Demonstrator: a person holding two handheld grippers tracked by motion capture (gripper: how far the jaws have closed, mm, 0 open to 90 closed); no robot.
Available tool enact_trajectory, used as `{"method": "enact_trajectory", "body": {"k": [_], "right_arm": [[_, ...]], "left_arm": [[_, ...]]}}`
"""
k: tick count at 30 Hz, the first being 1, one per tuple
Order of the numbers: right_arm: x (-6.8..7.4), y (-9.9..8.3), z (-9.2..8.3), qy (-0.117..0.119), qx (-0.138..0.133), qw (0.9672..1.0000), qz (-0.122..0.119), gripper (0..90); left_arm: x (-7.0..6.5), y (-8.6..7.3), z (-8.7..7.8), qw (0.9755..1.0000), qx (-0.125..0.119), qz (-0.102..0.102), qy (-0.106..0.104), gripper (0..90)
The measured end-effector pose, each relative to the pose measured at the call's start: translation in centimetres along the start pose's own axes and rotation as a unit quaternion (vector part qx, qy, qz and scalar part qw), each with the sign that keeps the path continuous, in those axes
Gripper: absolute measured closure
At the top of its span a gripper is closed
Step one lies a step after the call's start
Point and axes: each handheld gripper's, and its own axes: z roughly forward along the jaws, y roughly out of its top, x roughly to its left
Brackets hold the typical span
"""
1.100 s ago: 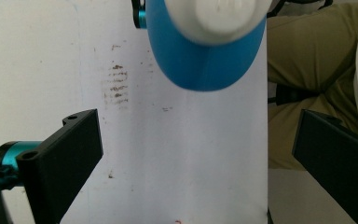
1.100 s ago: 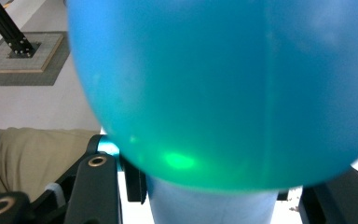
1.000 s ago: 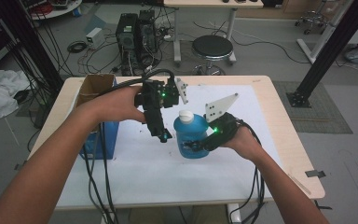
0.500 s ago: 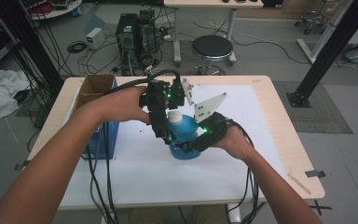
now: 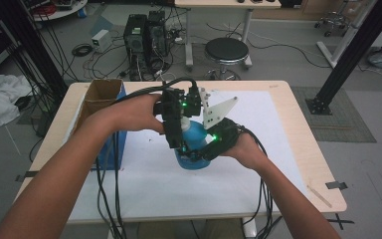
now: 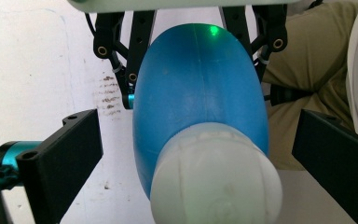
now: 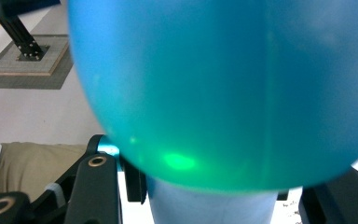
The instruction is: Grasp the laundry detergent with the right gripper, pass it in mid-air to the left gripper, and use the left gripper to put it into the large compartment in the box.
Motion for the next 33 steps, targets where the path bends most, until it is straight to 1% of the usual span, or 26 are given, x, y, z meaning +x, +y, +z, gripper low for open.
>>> {"method": "enact_trajectory", "body": {"k": [5,8,12,14,20,22,26,28,29,32,33], "right_arm": [[0.03,-0.04,-0.18,-0.001,0.000,1.0000,0.000,44.6],[0.04,-0.03,-0.26,-0.001,0.000,1.0000,0.001,44.7],[0.12,-0.05,-0.24,-0.001,0.002,1.0000,0.003,44.7],[0.16,-0.03,-0.21,-0.001,0.004,1.0000,0.001,44.7],[0.22,0.02,-0.20,-0.001,0.004,1.0000,0.001,44.7],[0.28,0.04,-0.16,-0.002,0.004,1.0000,0.003,44.7],[0.30,0.08,-0.09,-0.001,0.006,1.0000,0.001,44.7],[0.30,0.09,-0.05,-0.002,0.006,1.0000,0.002,44.7],[0.37,0.12,-0.02,0.001,0.004,1.0000,0.006,44.7],[0.35,0.13,-0.02,0.000,0.004,1.0000,0.003,44.7],[0.36,0.13,-0.03,-0.001,0.005,1.0000,0.003,44.7]], "left_arm": [[0.07,0.22,0.36,1.0000,0.004,0.007,0.000,3.0],[0.08,0.29,0.39,0.9999,0.002,0.010,-0.002,7.8],[0.11,0.30,0.50,0.9999,0.005,0.012,-0.002,7.8],[0.08,0.26,0.50,0.9999,0.004,0.013,-0.004,10.7],[-0.07,0.20,0.46,0.9999,0.004,0.015,0.003,10.8],[-0.13,0.16,0.44,0.9998,0.005,0.020,0.001,16.3],[-0.26,0.25,0.50,0.9998,0.007,0.020,0.004,16.3],[-0.32,0.29,0.44,0.9997,0.005,0.023,0.001,19.7],[-0.35,0.30,0.44,0.9997,0.006,0.025,0.002,21.2],[-0.39,0.35,0.54,0.9996,0.008,0.026,0.003,21.7],[-0.40,0.36,0.54,0.9996,0.008,0.028,0.003,23.6]]}}
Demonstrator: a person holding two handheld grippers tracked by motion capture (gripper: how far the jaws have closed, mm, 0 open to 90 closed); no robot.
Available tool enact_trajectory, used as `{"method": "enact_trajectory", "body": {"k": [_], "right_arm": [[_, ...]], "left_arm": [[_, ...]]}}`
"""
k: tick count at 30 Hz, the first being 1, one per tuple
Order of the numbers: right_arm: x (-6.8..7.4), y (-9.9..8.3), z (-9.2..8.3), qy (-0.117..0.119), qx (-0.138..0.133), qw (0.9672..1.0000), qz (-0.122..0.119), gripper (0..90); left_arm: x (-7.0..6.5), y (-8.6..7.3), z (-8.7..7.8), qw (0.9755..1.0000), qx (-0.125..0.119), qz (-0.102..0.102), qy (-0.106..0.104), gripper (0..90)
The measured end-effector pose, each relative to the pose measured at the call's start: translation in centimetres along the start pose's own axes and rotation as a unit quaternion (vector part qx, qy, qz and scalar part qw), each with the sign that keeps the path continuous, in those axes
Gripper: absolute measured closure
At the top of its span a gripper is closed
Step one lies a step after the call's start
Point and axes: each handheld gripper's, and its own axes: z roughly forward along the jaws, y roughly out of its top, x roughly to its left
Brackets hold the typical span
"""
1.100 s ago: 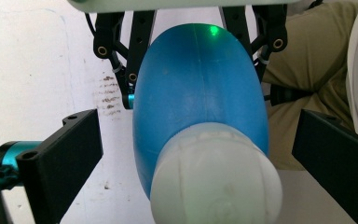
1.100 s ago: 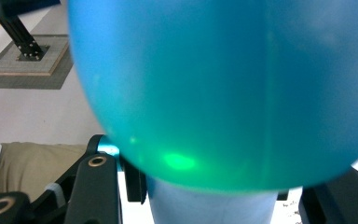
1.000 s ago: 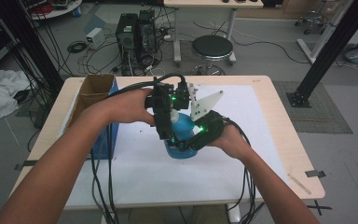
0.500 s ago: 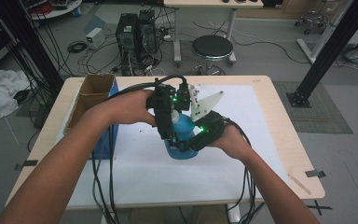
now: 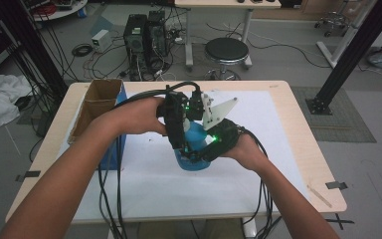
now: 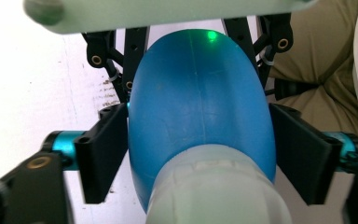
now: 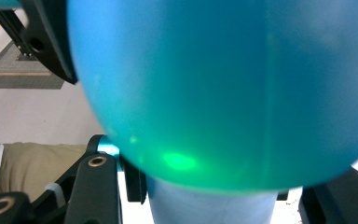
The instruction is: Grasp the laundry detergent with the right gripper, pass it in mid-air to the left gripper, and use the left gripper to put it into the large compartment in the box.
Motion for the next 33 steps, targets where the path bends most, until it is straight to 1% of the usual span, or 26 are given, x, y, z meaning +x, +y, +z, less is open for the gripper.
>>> {"method": "enact_trajectory", "body": {"k": [2,5,6,7,10,15,16,25,31,32,33], "right_arm": [[0.09,0.02,0.00,0.005,-0.003,1.0000,0.006,44.7],[0.09,0.02,-0.05,0.004,-0.003,1.0000,0.005,44.7],[0.00,-0.01,-0.06,-0.002,-0.001,1.0000,-0.001,44.6],[0.12,0.01,-0.08,0.004,-0.004,1.0000,0.006,44.6],[0.16,0.01,-0.09,0.005,-0.004,1.0000,0.005,44.7],[0.19,0.01,-0.04,0.007,-0.005,1.0000,0.004,44.7],[0.19,0.00,-0.04,0.007,-0.004,1.0000,0.005,44.7],[0.19,-0.02,0.00,0.010,-0.006,0.9999,0.003,44.7],[0.40,0.12,-0.28,0.006,-0.012,0.9999,0.000,44.0],[0.48,0.21,-0.38,0.004,-0.009,0.9999,-0.002,42.2],[0.46,0.27,-0.49,-0.004,-0.002,0.9999,-0.011,34.8]], "left_arm": [[0.02,0.03,0.03,1.0000,0.000,0.002,0.000,26.0],[-0.03,0.10,0.07,1.0000,0.000,0.004,0.000,29.3],[-0.02,0.13,0.11,1.0000,0.000,0.006,0.000,29.5],[-0.04,0.15,0.14,1.0000,0.002,0.005,0.001,29.7],[-0.01,0.16,0.23,1.0000,0.004,0.006,0.000,32.5],[0.00,0.14,0.24,1.0000,0.005,0.007,0.001,34.2],[-0.02,0.12,0.24,1.0000,0.004,0.007,0.000,35.9],[-0.19,0.11,0.20,0.9999,0.004,0.008,0.005,36.8],[-0.37,0.39,-0.29,0.9999,0.002,0.013,0.006,37.1],[-0.39,0.43,-0.35,0.9999,0.005,0.015,0.005,37.2],[-0.36,0.45,-0.41,0.9999,0.007,0.013,0.002,37.3]]}}
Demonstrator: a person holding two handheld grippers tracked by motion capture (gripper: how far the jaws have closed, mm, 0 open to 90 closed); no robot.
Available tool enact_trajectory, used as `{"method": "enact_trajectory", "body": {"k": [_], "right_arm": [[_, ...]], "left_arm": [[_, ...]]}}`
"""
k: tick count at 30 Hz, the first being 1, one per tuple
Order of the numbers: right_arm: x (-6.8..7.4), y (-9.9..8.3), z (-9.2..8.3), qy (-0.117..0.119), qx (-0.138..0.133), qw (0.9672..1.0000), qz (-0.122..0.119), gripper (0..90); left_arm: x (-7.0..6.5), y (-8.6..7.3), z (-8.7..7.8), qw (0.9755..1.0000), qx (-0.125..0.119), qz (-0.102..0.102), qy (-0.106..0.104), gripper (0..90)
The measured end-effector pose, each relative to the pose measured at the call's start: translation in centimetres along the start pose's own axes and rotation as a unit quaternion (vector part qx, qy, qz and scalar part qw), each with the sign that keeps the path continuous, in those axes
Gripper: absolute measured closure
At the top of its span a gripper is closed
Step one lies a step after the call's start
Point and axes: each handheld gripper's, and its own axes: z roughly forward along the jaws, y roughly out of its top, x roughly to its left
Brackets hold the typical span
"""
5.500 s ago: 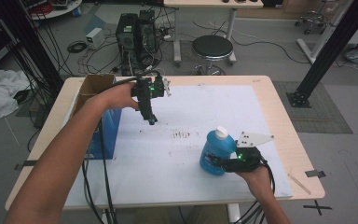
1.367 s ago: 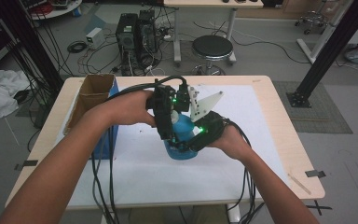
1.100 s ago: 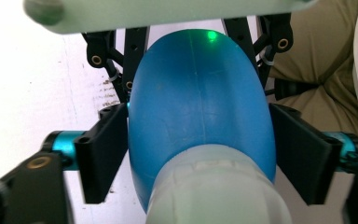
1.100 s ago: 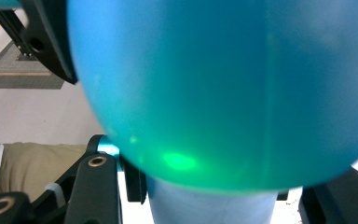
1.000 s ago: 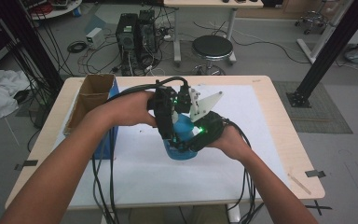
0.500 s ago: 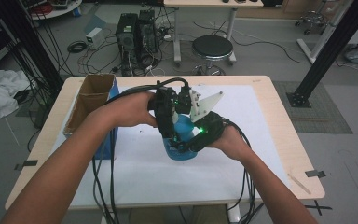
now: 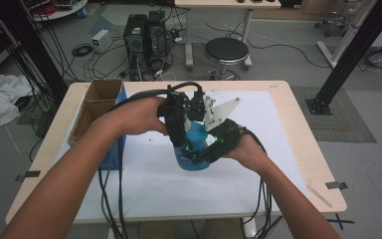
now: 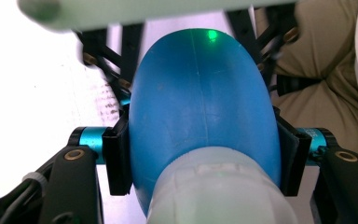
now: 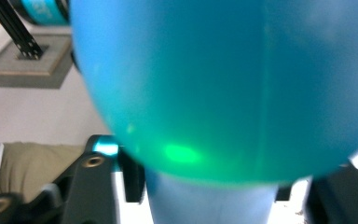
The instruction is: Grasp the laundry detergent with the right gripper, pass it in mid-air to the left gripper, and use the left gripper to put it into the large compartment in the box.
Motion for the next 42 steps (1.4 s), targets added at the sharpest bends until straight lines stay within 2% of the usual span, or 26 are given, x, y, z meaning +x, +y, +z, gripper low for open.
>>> {"method": "enact_trajectory", "body": {"k": [3,6,7,8,9,10,12,14,16,18,20,21,23,27,29,30,32,35,38,40,42], "right_arm": [[0.2,0.1,-0.7,-0.009,0.014,0.9998,0.009,22.2],[0.4,-0.2,-1.6,-0.010,0.040,0.9990,0.015,21.1],[0.5,-0.4,-1.9,-0.015,0.052,0.9985,0.012,17.1],[0.6,-0.5,-2.1,-0.025,0.065,0.9973,0.020,12.6],[0.6,-0.6,-2.3,-0.043,0.079,0.9954,0.033,12.7],[0.6,-0.7,-2.6,-0.050,0.095,0.9934,0.041,12.7],[0.5,-1.0,-3.1,-0.060,0.110,0.9909,0.050,12.7],[0.3,-1.2,-3.7,-0.063,0.115,0.9894,0.064,12.7],[0.1,-1.5,-4.1,-0.077,0.127,0.9858,0.078,12.7],[-0.1,-1.8,-4.5,-0.092,0.142,0.9808,0.098,12.7],[-0.4,-2.2,-4.8,-0.083,0.160,0.9766,0.118,12.7],[-0.3,-2.3,-5.0,-0.084,0.171,0.9749,0.115,12.7],[-0.1,-2.4,-5.2,-0.083,0.188,0.9736,0.099,12.7],[0.2,-2.5,-5.8,-0.091,0.204,0.9694,0.102,12.6],[0.3,-2.6,-6.3,-0.098,0.211,0.9671,0.104,7.4],[0.3,-2.7,-6.5,-0.103,0.219,0.9639,0.112,1.5],[0.2,-3.0,-7.2,-0.115,0.231,0.9579,0.127,0.5],[0.4,-3.5,-8.5,-0.131,0.228,0.9550,0.138,0.6],[0.4,-3.9,-9.8,-0.120,0.234,0.9508,0.164,0.6],[0.5,-4.3,-10.5,-0.126,0.244,0.9463,0.171,0.6],[0.6,-4.7,-11.3,-0.138,0.257,0.9403,0.175,0.7]], "left_arm": [[0.1,-0.1,-0.1,1.0000,0.006,-0.005,-0.004,37.3],[0.3,-0.6,-0.2,0.9999,0.012,-0.012,0.000,37.3],[0.4,-0.8,-0.2,0.9998,0.012,-0.015,0.001,37.2],[0.5,-1.0,-0.3,0.9997,0.014,-0.019,0.001,37.3],[0.5,-1.2,-0.3,0.9996,0.016,-0.023,0.003,37.2],[0.6,-1.3,-0.4,0.9995,0.017,-0.026,0.004,37.2],[0.6,-1.6,-0.4,0.9993,0.020,-0.030,0.009,37.2],[0.7,-1.9,-0.5,0.9991,0.022,-0.034,0.011,37.2],[0.8,-2.2,-0.6,0.9989,0.019,-0.039,0.015,37.2],[0.9,-2.4,-0.7,0.9987,0.018,-0.045,0.017,37.2],[1.0,-2.6,-0.8,0.9984,0.017,-0.050,0.019,37.2],[1.1,-2.7,-0.9,0.9983,0.019,-0.052,0.021,37.2],[1.1,-2.9,-1.0,0.9980,0.020,-0.055,0.024,37.2],[1.5,-3.4,-1.2,0.9971,0.020,-0.067,0.030,37.1],[1.6,-3.6,-1.4,0.9966,0.020,-0.073,0.033,37.2],[1.7,-3.7,-1.5,0.9963,0.021,-0.076,0.035,37.2],[1.9,-3.9,-1.7,0.9953,0.021,-0.087,0.037,37.2],[2.2,-4.1,-2.2,0.9939,0.021,-0.098,0.046,37.2],[2.5,-4.3,-2.7,0.9917,0.026,-0.113,0.055,37.2],[2.7,-4.4,-3.3,0.9898,0.029,-0.127,0.059,37.2],[2.9,-4.5,-4.0,0.9869,0.030,-0.145,0.063,37.2]]}}
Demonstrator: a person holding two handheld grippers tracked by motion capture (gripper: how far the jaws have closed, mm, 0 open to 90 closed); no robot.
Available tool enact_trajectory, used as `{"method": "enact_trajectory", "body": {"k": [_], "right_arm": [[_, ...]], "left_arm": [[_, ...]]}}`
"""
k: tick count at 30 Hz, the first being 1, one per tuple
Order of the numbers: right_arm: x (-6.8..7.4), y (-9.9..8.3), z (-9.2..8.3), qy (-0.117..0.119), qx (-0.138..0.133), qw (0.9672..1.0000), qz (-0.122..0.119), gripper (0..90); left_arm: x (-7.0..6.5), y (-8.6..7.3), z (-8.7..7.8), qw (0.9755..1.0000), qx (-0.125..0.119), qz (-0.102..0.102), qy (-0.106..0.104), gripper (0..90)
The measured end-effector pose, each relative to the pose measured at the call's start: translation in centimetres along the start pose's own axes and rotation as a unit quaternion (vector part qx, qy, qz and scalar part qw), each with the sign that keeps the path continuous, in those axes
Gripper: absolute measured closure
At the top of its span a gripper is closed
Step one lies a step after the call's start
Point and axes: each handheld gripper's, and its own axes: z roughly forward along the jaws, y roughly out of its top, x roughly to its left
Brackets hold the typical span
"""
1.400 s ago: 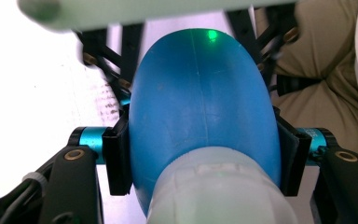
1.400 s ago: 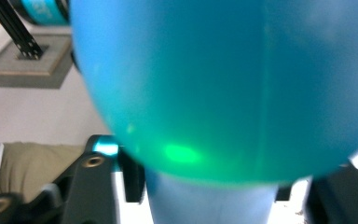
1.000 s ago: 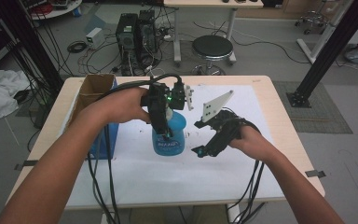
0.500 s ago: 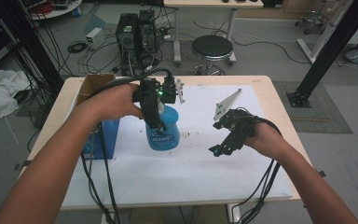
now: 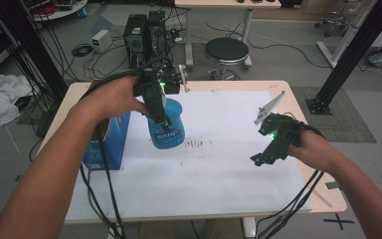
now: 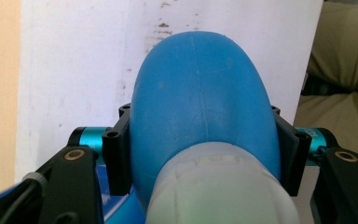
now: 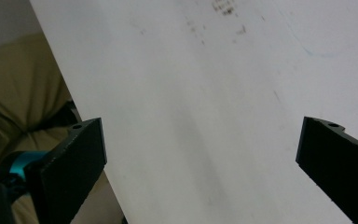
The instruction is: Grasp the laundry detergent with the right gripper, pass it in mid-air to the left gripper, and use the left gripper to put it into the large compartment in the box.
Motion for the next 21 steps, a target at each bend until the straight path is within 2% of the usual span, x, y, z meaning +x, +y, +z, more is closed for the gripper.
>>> {"method": "enact_trajectory", "body": {"k": [2,3,4,9,13,15,19,20,21], "right_arm": [[-0.2,-0.7,-0.4,-0.006,0.018,0.9997,-0.013,0.9],[-0.3,-1.0,-0.6,-0.014,0.030,0.9994,-0.013,0.9],[-0.4,-1.4,-0.8,-0.026,0.039,0.9988,-0.013,0.9],[-0.7,-2.4,-1.4,-0.025,0.045,0.9985,-0.017,1.0],[-0.9,-2.3,-1.6,-0.023,0.043,0.9987,-0.018,1.0],[-0.9,-2.1,-1.7,-0.026,0.044,0.9985,-0.021,1.0],[-1.0,-1.6,-1.7,-0.025,0.044,0.9984,-0.025,1.0],[-1.0,-1.6,-1.7,-0.024,0.044,0.9984,-0.026,1.0],[-1.1,-1.5,-1.6,-0.024,0.044,0.9984,-0.027,1.0]], "left_arm": [[0.5,-0.2,-0.8,0.9995,0.000,-0.032,0.006,37.2],[0.8,-0.4,-1.4,0.9985,-0.001,-0.053,0.012,37.2],[0.9,-0.5,-1.8,0.9978,-0.001,-0.064,0.017,37.2],[1.8,-1.7,-4.3,0.9911,-0.011,-0.127,0.036,37.2],[2.2,-3.0,-5.9,0.9850,-0.013,-0.164,0.053,37.1],[2.3,-3.7,-6.6,0.9830,-0.019,-0.173,0.059,37.2],[2.8,-5.5,-8.2,0.9756,-0.023,-0.209,0.063,37.2],[2.9,-5.8,-8.4,0.9744,-0.022,-0.214,0.065,37.2],[2.9,-6.3,-8.8,0.9719,-0.021,-0.224,0.069,37.2]]}}
